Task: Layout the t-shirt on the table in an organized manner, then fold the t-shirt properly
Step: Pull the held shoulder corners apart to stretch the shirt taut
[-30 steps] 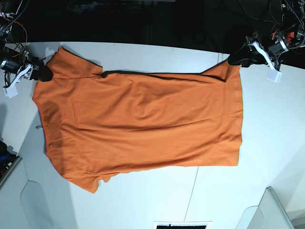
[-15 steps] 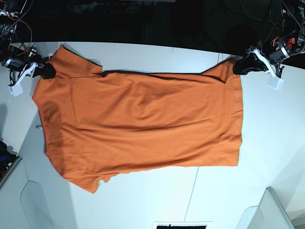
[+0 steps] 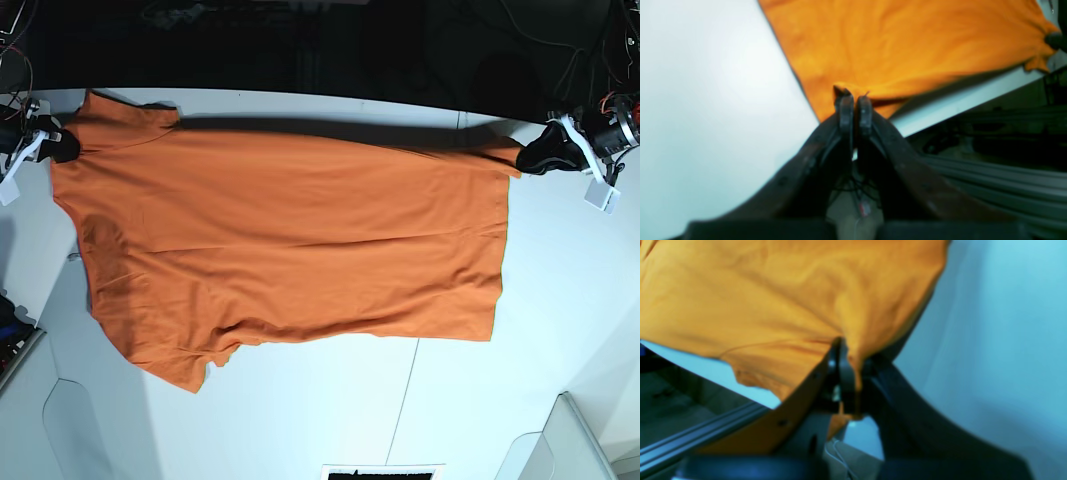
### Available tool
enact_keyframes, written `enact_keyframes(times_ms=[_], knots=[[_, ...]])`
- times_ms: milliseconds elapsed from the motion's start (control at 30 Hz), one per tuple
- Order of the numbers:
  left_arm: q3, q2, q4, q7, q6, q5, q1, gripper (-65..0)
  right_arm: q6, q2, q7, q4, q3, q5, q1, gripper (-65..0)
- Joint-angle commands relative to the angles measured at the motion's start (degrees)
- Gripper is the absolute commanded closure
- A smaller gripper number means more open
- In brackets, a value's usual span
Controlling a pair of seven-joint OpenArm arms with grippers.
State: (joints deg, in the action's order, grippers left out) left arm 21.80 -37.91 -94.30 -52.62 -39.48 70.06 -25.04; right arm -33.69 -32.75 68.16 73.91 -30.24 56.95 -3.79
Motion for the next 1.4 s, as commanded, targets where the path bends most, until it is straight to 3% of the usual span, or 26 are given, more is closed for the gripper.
enact_keyframes(times_ms=[0, 100, 200, 267, 867, 1000, 1367], knots=[[0.61, -1.14, -1.51, 0.94, -0.52, 1.07, 0.26, 0.0, -0.22, -1.99, -0.66, 0.72, -0.46, -0.15, 0.59, 0.0], [0.61, -1.14, -2.47, 0.96, -0.52, 1.05, 0.28, 0.0, -0.2, -1.99, -0.57, 0.72, -0.44, -0.59, 0.44, 0.0], [0.61, -1.14, -2.49, 0.94, -0.52, 1.01, 0.26, 0.0, -0.17, -1.99, -0.57, 0.72, -0.44, -0.57, 0.42, -13.6], [0.61, -1.14, -2.49, 0.94, -0.52, 0.74, 0.26, 0.0, -0.17, -1.99, -0.46, 0.72, -0.44, -0.24, 0.42, -17.7], [0.61, -1.11, -2.49, 0.98, -0.52, 0.44, 0.26, 0.0, -1.07, -0.52, 2.62, 0.74, -0.42, 5.2, -5.6, -22.3], [0.61, -1.14, -2.49, 0.92, -0.52, 0.37, 0.24, 0.0, -1.07, -0.52, 3.08, 0.74, -0.39, 5.25, -5.6, -31.0], [0.61, -1.14, -2.49, 1.05, -0.52, -1.2, 0.26, 0.0, -1.31, -7.23, 4.46, 0.83, -0.39, 6.54, -6.29, -31.7]])
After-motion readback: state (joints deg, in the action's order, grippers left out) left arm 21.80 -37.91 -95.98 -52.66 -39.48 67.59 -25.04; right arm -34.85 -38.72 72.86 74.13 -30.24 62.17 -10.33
